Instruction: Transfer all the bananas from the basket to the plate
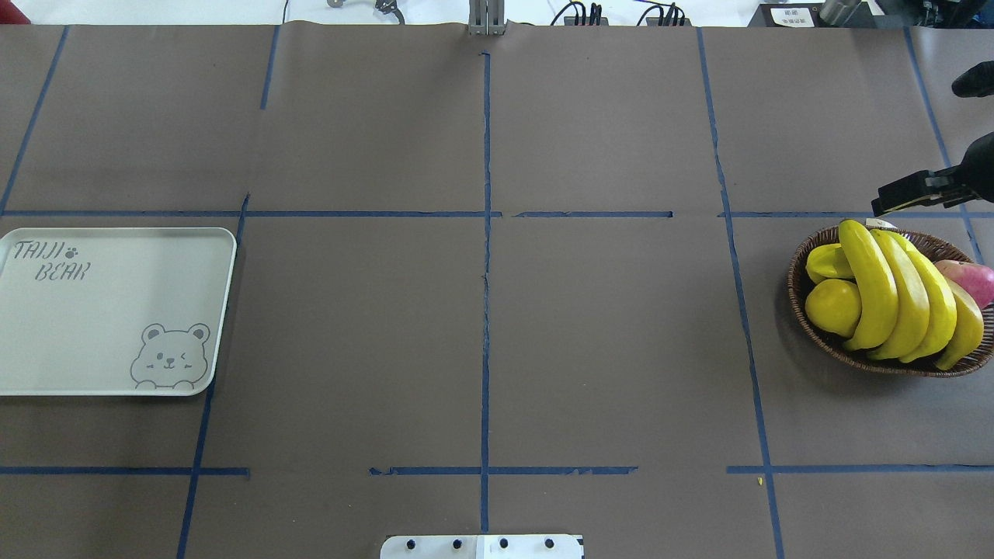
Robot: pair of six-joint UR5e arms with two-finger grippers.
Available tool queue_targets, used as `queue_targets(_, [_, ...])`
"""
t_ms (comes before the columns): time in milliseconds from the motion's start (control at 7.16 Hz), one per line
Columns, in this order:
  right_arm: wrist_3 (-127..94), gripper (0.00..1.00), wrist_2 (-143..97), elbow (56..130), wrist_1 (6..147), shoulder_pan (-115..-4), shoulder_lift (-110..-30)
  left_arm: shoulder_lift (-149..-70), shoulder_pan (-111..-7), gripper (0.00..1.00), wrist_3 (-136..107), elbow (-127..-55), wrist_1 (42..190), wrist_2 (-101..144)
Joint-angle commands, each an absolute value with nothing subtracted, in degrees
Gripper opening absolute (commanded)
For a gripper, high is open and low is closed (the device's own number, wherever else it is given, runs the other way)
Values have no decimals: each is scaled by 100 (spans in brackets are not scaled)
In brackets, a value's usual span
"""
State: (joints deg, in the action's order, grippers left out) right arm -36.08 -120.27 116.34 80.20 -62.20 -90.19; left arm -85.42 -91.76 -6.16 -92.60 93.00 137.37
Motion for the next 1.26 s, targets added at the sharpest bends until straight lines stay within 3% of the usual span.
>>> queue_targets(0, [-3928,100,-11358,11778,8129,-5732,-9096,-8534,-9167,100,-624,-9255,9299,13737])
queue_targets(838, [-3911,98,-10943,11778,9184,-5055,-9167,-8560,-9158,100,-650,-9290,9299,13746])
queue_targets(1117, [-3911,86,-10776,11760,9254,-4905,-9167,-8569,-9158,100,-650,-9281,9299,13746])
